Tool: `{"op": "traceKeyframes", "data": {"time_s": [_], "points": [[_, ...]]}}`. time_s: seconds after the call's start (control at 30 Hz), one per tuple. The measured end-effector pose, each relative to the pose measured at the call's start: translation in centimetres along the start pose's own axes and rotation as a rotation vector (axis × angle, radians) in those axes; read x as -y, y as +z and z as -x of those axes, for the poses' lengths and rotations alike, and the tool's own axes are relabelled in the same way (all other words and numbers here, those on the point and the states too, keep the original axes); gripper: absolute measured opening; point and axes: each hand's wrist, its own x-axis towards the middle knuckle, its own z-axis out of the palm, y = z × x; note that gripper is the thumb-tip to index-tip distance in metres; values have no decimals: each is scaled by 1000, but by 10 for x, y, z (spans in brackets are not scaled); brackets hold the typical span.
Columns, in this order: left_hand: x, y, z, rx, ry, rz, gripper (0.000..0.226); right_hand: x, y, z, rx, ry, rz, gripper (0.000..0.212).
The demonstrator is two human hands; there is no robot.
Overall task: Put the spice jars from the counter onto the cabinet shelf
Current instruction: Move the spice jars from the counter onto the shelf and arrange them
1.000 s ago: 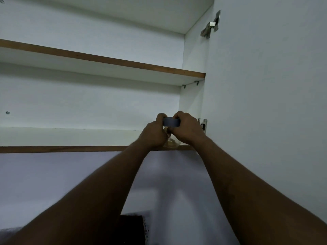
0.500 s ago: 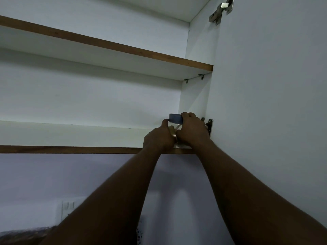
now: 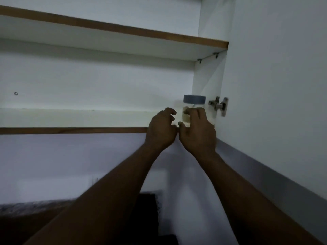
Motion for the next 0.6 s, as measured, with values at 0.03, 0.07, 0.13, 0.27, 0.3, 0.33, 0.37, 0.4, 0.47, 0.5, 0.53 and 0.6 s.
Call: {"op": "traceKeyframes", "data": {"time_s": [0.03,0.07,0.13,0.27,0.3,0.33,0.37,0.4,0.47,0.5,0.53,0.6], "points": [[6,-10,14,-17,39,5,37,8,2,15,12,-9,-50,34],[13,-21,30,-8,67,-2,32,16,4,32,41,-9,-94,30],[32,-39,66,49,68,-47,27,32,7,66,109,30,-143,24],[74,-69,163,275,4,-118,19,65,19,152,317,72,-206,24],[82,-75,189,334,-10,-121,16,75,21,178,381,75,-213,24],[90,-82,215,394,-24,-118,15,85,23,203,437,85,-219,23],[99,-88,238,461,-41,-104,16,96,26,226,491,92,-223,21],[110,-95,268,543,-67,-89,17,110,28,255,548,97,-225,20],[128,-102,314,673,-101,-111,16,128,29,303,652,104,-209,18],[138,-105,340,726,-120,-122,18,137,29,329,704,111,-209,18],[148,-106,364,776,-143,-125,23,144,30,352,751,125,-208,22],[165,-108,407,908,-214,-125,33,158,29,395,869,198,-195,37]]}}
